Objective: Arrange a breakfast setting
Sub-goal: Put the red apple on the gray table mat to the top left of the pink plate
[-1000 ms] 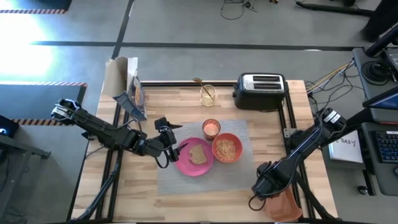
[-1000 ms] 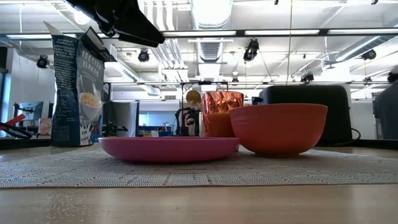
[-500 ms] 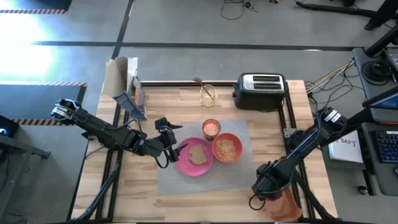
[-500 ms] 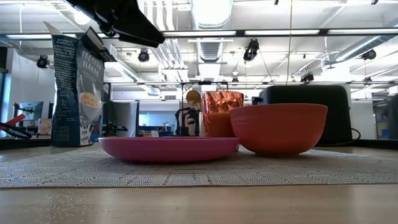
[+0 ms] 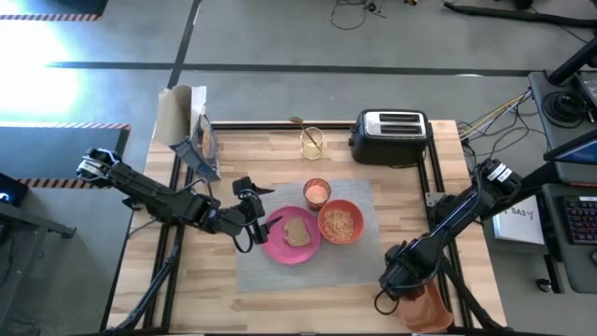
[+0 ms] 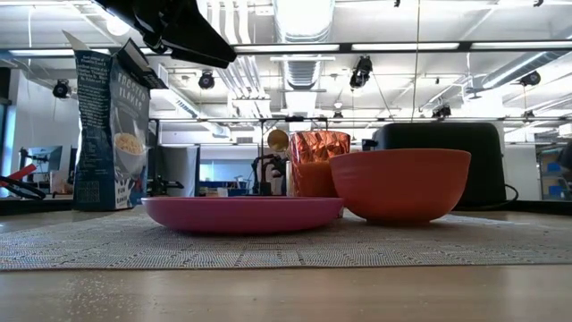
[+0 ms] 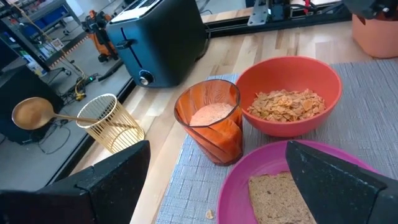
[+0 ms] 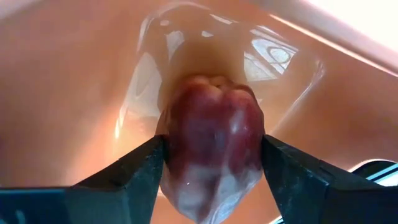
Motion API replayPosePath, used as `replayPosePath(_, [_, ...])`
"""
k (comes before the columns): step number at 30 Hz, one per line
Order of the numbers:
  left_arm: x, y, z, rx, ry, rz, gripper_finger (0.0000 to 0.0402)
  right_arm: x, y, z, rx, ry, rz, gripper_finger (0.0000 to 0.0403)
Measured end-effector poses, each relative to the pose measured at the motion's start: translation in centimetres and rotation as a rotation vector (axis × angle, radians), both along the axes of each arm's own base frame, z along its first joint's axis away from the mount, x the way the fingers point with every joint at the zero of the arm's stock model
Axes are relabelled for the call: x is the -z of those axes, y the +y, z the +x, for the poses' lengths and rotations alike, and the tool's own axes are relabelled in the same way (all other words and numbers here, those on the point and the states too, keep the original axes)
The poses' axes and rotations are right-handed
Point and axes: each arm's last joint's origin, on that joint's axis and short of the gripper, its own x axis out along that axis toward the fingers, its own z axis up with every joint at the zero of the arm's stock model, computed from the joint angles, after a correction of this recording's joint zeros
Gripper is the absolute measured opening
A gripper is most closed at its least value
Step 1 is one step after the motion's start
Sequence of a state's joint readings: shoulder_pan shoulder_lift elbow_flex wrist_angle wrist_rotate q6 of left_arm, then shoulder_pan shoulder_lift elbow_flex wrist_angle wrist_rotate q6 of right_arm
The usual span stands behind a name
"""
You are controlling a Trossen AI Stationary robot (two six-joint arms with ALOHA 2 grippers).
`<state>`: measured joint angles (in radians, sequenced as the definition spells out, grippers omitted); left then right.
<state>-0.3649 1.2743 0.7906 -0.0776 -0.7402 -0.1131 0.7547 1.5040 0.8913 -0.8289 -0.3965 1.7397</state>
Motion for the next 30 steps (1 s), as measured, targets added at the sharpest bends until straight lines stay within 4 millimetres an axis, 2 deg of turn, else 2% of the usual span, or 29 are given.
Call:
replayPosePath(6, [0.0,0.0,0.0,0.0,-0.001,0.0,0.0357,-0.2,0.1,0.1,-0.028,0.0,0.025,0.0186])
replayPosePath(12, [0.0,0.0,0.0,0.0,-0.002,-0.001,0.0357,-1.6,0.5,0.3,-0.05,-0.042,0.087,0.0186])
replayPosePath(23, [0.0,0.0,0.0,0.0,-0.003,-0.001,0.0357,-8.7,0.3,0.3,0.005,-0.233,0.238,0.0186])
replayPosePath(27, [0.0,0.0,0.0,0.0,-0.004,-0.001,0.0357,-11.7,-0.3,0.3,0.033,-0.422,0.216,0.0185])
replayPosePath(30, [0.0,0.0,0.0,0.0,-0.003,-0.001,0.0357,-13.6,-0.9,0.5,0.033,-0.641,0.108,0.0185])
